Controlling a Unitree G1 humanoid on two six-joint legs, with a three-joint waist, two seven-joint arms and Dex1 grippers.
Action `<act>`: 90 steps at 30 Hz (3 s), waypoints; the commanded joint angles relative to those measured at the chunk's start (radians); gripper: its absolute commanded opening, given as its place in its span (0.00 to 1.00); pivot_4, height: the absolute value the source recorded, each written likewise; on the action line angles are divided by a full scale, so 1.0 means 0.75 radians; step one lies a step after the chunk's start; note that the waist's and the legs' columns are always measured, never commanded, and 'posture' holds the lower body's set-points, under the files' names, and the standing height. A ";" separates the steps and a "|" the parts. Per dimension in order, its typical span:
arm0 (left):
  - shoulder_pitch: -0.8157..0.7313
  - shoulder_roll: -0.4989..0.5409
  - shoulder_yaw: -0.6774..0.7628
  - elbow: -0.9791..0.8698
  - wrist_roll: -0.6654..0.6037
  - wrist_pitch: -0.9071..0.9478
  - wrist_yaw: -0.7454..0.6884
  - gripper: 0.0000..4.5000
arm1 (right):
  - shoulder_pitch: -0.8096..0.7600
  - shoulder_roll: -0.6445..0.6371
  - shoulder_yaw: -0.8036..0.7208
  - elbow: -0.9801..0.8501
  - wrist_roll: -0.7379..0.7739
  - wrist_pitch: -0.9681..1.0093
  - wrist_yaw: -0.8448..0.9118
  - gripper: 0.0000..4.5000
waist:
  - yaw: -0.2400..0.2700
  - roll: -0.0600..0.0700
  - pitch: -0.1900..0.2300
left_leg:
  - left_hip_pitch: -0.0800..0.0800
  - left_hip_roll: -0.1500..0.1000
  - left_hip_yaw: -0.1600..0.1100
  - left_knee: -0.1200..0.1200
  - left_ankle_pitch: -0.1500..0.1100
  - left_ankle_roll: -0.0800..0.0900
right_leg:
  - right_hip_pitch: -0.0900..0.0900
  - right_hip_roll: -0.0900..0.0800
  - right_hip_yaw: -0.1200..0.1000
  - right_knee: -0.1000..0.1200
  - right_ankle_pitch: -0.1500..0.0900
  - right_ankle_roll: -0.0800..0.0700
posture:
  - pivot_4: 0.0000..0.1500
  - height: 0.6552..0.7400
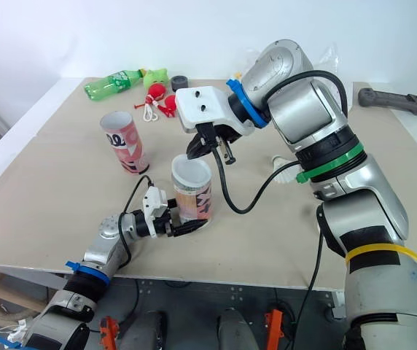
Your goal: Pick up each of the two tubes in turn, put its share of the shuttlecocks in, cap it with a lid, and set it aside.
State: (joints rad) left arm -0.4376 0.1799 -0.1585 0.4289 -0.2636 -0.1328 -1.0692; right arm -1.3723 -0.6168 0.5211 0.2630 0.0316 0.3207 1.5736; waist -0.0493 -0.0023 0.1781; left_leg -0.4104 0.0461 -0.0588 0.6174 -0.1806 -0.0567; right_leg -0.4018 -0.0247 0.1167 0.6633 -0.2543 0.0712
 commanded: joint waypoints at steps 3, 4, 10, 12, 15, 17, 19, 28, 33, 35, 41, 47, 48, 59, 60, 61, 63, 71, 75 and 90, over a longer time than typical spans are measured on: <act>0.039 0.004 -0.035 0.059 0.049 0.028 0.013 0.69 | 0.002 -0.010 -0.005 -0.046 -0.015 -0.026 0.054 0.01 | 0.000 0.000 0.000 | 0.000 0.000 0.000 0.000 0.000 0.000 | 0.000 0.000 0.000 0.000 0.000 0.000 | 1.00 1.00; 0.039 0.004 -0.035 0.059 0.049 0.028 0.014 0.69 | 0.004 -0.009 -0.006 -0.048 -0.017 -0.027 0.054 0.01 | 0.000 0.000 0.000 | 0.000 0.000 0.000 0.000 0.000 0.000 | 0.000 0.000 0.000 0.000 0.000 0.000 | 1.00 1.00; 0.043 0.002 -0.035 0.056 0.050 0.028 0.017 0.69 | 0.013 -0.011 -0.001 -0.045 -0.028 -0.050 0.054 0.01 | 0.000 0.000 0.000 | 0.000 0.000 0.000 0.000 0.000 0.000 | 0.000 0.000 0.000 0.000 -0.001 -0.001 | 1.00 1.00; 0.044 0.002 -0.035 0.055 0.050 0.028 0.018 0.69 | 0.014 -0.009 0.001 -0.041 -0.032 -0.060 0.054 0.01 | 0.000 0.000 0.000 | 0.000 0.000 0.000 0.000 0.000 0.000 | 0.000 0.000 0.000 0.000 -0.001 -0.001 | 1.00 1.00; 0.047 0.002 -0.035 0.052 0.050 0.027 0.019 0.69 | 0.012 0.000 -0.006 -0.035 -0.037 -0.071 0.052 0.01 | 0.000 0.000 0.000 | 0.000 0.000 0.000 0.000 0.000 0.000 | 0.000 0.000 0.000 0.000 -0.001 -0.001 | 1.00 1.00; 0.049 0.002 -0.036 0.051 0.050 0.027 0.019 0.69 | 0.010 0.003 -0.010 -0.033 -0.037 -0.072 0.052 0.16 | 0.000 0.000 0.000 | 0.000 0.000 0.000 0.000 0.000 0.000 | 0.000 0.000 0.000 0.000 -0.001 -0.002 | 1.00 1.00; 0.050 0.002 -0.036 0.050 0.050 0.027 0.018 0.69 | 0.008 0.005 -0.014 -0.033 -0.037 -0.071 0.052 0.32 | 0.000 0.000 0.000 | 0.000 0.000 0.000 0.000 0.000 0.000 | 0.000 0.000 0.000 0.000 -0.001 -0.002 | 1.00 1.00; 0.044 0.002 -0.036 0.053 0.050 0.029 0.012 0.69 | -0.061 0.033 -0.077 0.038 -0.042 -0.080 0.004 0.99 | 0.000 0.000 0.000 | 0.000 0.000 0.000 0.000 0.000 0.000 | -0.001 0.000 0.000 0.000 -0.002 -0.003 | 1.00 1.00; 0.047 0.004 -0.037 0.050 0.050 0.032 0.009 0.69 | -0.129 0.042 -0.122 0.089 -0.010 -0.076 0.012 0.87 | 0.000 0.000 0.000 | -0.001 0.000 0.000 0.000 0.000 0.000 | -0.002 0.000 0.000 0.000 -0.002 -0.003 | 1.00 1.00; 0.048 0.005 -0.036 0.049 0.050 0.033 0.009 0.69 | -0.129 0.032 -0.128 0.052 0.044 -0.033 0.044 0.70 | 0.001 0.000 0.000 | -0.002 0.000 0.000 0.000 0.000 0.000 | -0.002 0.000 0.000 0.000 -0.002 -0.002 | 1.00 1.00; 0.050 0.006 -0.035 0.048 0.048 0.034 0.009 0.69 | -0.068 -0.072 -0.016 -0.117 0.241 0.080 0.054 0.03 | 0.000 0.000 0.000 | -0.003 0.000 0.000 0.000 0.000 0.000 | -0.002 0.000 0.000 0.000 -0.003 -0.004 | 1.00 1.00; 0.052 0.006 -0.036 0.047 0.048 0.038 0.007 0.69 | -0.009 -0.102 0.067 -0.185 0.275 0.107 0.054 0.01 | -0.001 0.000 0.000 | -0.003 0.000 0.000 0.000 0.000 0.000 | -0.003 0.000 0.000 0.000 -0.003 -0.004 | 1.00 1.00; 0.051 0.006 -0.036 0.047 0.048 0.039 0.008 0.69 | 0.004 -0.098 0.077 -0.192 0.268 0.105 0.054 0.01 | -0.001 0.000 0.000 | -0.003 0.000 0.000 0.000 0.000 0.000 | -0.003 0.000 0.000 0.000 -0.003 -0.004 | 1.00 1.00; 0.061 0.004 -0.035 0.038 0.048 0.043 0.016 0.69 | 0.067 -0.091 0.173 -0.201 0.177 0.049 0.054 0.01 | -0.001 0.000 0.000 | -0.004 0.000 0.000 0.000 0.000 0.000 | -0.004 0.000 0.000 0.000 -0.002 -0.002 | 1.00 1.00; 0.062 0.003 -0.035 0.037 0.048 0.043 0.017 0.69 | 0.071 -0.087 0.177 -0.198 0.164 0.044 0.054 0.01 | -0.001 -0.001 0.000 | -0.004 0.000 0.000 0.000 0.000 0.000 | -0.004 0.000 0.000 0.000 -0.002 -0.002 | 1.00 1.00; 0.062 0.003 -0.034 0.037 0.048 0.043 0.016 0.69 | 0.074 -0.084 0.180 -0.196 0.155 0.042 0.054 0.01 | -0.001 -0.001 -0.001 | -0.004 0.000 0.000 0.000 0.000 0.000 | -0.004 0.000 0.000 0.000 -0.002 -0.002 | 1.00 1.00; 0.063 0.002 -0.035 0.036 0.049 0.043 0.016 0.69 | 0.083 -0.080 0.185 -0.197 0.141 0.043 0.054 0.01 | -0.001 -0.001 -0.001 | -0.004 0.000 0.000 0.000 0.000 0.000 | -0.004 0.000 0.000 0.000 -0.002 -0.003 | 1.00 1.00; 0.064 0.003 -0.035 0.031 0.050 0.046 0.016 0.69 | 0.118 -0.087 0.210 -0.201 0.086 0.021 0.054 0.01 | -0.001 -0.009 -0.010 | -0.003 0.000 0.000 0.000 0.000 0.000 | -0.003 0.000 -0.001 0.000 -0.003 -0.005 | 1.00 1.00; 0.066 0.004 -0.036 0.028 0.049 0.049 0.018 0.69 | 0.105 -0.049 0.060 -0.186 0.175 0.062 0.039 0.01 | -0.001 -0.011 -0.012 | -0.001 0.000 0.000 -0.001 -0.001 -0.001 | -0.001 0.000 -0.001 0.000 -0.004 -0.005 | 1.00 1.00; 0.072 0.022 -0.023 0.012 0.040 0.075 0.014 0.99 | 0.585 -0.159 -0.725 -0.638 0.699 0.588 -0.374 0.97 | 0.002 -0.013 -0.011 | -0.005 0.000 -0.003 -0.001 -0.001 -0.001 | -0.003 0.000 -0.003 -0.001 -0.006 -0.006 | 1.00 1.00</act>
State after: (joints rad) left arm -0.4185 0.1840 -0.1604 0.3923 -0.2524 -0.1055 -1.0574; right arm -0.9615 -0.7283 0.0331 -0.1516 0.5099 0.7338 1.3337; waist -0.0478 -0.0120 0.1695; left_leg -0.4143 0.0463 -0.0607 0.6165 -0.1812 -0.0572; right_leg -0.4046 -0.0249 0.1147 0.6629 -0.2586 0.0669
